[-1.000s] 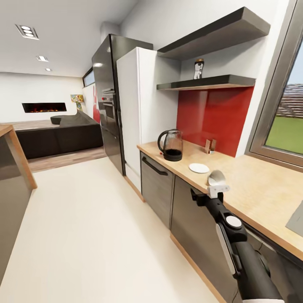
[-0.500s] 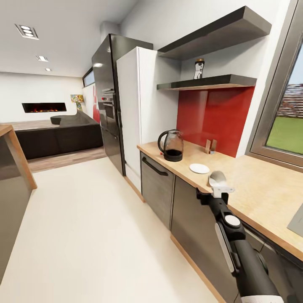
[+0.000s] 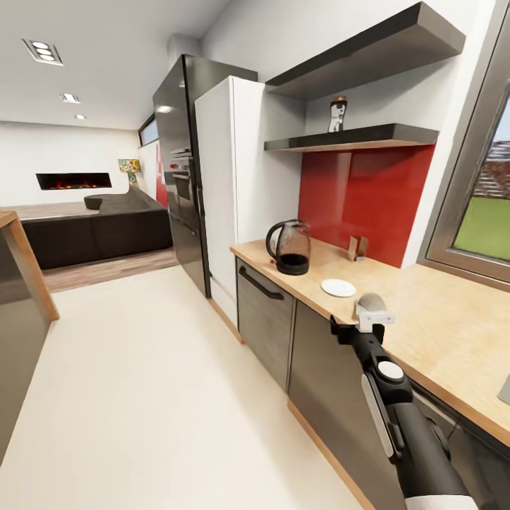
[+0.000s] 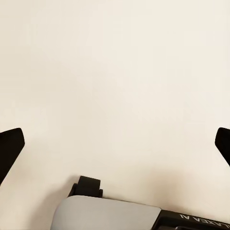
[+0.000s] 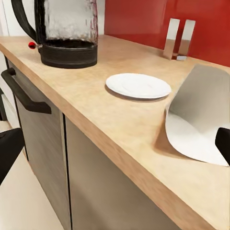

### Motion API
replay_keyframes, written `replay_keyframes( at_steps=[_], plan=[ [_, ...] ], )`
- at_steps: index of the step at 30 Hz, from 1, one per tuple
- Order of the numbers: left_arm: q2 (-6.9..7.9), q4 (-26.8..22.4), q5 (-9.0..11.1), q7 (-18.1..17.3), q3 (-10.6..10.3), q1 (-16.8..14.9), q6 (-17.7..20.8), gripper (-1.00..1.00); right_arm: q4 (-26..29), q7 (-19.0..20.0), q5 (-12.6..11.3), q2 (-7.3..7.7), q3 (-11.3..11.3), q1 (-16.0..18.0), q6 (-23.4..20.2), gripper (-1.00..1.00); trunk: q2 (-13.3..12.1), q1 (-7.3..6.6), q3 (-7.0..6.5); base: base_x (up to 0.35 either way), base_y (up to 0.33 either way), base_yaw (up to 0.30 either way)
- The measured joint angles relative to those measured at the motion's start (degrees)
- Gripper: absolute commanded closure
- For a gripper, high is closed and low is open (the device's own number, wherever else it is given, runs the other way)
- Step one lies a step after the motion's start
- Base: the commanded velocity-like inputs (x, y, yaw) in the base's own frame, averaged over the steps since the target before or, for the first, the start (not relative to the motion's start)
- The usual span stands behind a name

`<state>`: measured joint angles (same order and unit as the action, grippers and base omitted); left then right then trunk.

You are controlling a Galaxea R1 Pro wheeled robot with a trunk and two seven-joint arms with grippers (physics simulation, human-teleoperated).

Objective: Set up a coffee station on the kitchen countertop: keep the coffee maker on the countertop, move the bottle of coffee from the kitchen shelf to the counter next to the coffee maker, place a paper coffee filter on top of the coffee maker, put the saucer next to the coffee maker with the coffee cup on the saucer, and place the electric kettle next to the coffee maker.

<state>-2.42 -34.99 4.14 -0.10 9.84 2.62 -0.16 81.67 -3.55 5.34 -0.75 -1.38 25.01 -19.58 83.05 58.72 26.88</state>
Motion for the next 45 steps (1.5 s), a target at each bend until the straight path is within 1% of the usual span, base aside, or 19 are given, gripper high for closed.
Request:
replay_keyframes(
  at_steps=[5, 19, 26, 31, 39, 45],
  plan=[
    [0.0, 0.0, 0.0, 0.0, 0.0, 0.0, 0.0, -1.0, 0.0, 0.0, 0.0, 0.0, 0.0, 0.0, 0.0, -1.0, 0.0, -0.01, 0.0, 0.181, 0.0, 0.0],
    [0.0, 0.0, 0.0, 0.0, 0.0, 0.0, 0.0, -1.0, -0.1, 0.0, 0.0, 0.0, 0.0, 0.0, 0.1, -1.0, 0.0, 0.0, 0.0, 0.095, -0.012, 0.0],
    [0.0, 0.0, 0.0, 0.0, 0.0, 0.0, 0.0, -1.0, -2.6, -0.2, 0.1, 0.0, 0.0, 0.4, 0.3, -1.0, 0.0, 0.01, 0.0, 0.022, -0.004, 0.0],
    [0.0, 0.0, 0.0, 0.0, 0.0, 0.0, 0.0, -1.0, -3.1, -0.3, 0.1, 0.04, 0.0, 0.6, 0.4, -1.0, 0.0, 0.01, 0.0, 0.003, -0.001, 0.0],
    [0.0, 0.0, 0.0, 0.0, 0.0, 0.0, 0.0, -1.0, -4.1, -4.3, 0.2, 0.11, 0.0, 1.0, 0.5, -1.0, 0.0, 0.01, 0.0, 0.0, 0.0, 0.0],
    [0.0, 0.0, 0.0, 0.0, 0.0, 0.0, 0.0, -1.0, -4.4, -5.0, 0.1, 0.11, -0.1, 1.0, 0.6, -1.0, 0.0, 0.01, 0.0, 0.0, 0.0, 0.0]
  ],
)
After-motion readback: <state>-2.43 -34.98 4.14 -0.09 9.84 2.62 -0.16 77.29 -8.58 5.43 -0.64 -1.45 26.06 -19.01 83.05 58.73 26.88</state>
